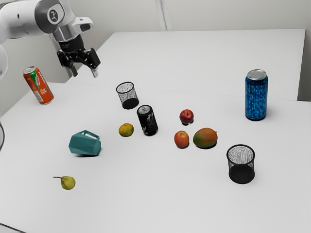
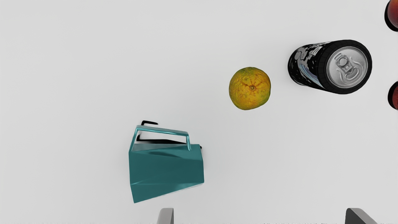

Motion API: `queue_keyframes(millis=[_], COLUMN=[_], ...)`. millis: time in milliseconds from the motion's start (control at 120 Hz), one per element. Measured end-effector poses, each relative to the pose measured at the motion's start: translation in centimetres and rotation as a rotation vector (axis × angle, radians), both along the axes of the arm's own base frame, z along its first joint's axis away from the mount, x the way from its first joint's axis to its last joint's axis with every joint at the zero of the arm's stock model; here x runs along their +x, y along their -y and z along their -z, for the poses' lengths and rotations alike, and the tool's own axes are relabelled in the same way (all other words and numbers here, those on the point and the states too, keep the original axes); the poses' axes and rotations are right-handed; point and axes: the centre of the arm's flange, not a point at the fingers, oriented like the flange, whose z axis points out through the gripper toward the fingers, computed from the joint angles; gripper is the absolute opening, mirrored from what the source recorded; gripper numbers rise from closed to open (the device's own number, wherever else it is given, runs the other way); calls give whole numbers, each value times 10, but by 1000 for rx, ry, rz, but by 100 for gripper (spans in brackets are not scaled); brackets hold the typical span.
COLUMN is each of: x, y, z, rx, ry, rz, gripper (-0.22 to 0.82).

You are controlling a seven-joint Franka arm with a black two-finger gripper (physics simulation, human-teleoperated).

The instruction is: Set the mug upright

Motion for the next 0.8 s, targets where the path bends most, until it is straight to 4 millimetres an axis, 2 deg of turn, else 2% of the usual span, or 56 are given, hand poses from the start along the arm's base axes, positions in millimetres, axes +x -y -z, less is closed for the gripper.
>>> queue_keyframes(millis=[233, 317, 425, 500, 567, 675, 800], x=[-2, -15, -35, -51, -61, -75, -95], y=[3, 5, -2, -18, -36, -72, -121], z=[-2, 2, -5, -12, -9, 11, 28], rx=[-2, -4, -47, -109, -184, -312, -395], ry=[-3, -19, -11, 5, 4, -9, -15], rz=[8, 6, -17, -43, -68, -108, -156], gripper=[60, 60, 60, 60, 60, 60, 60])
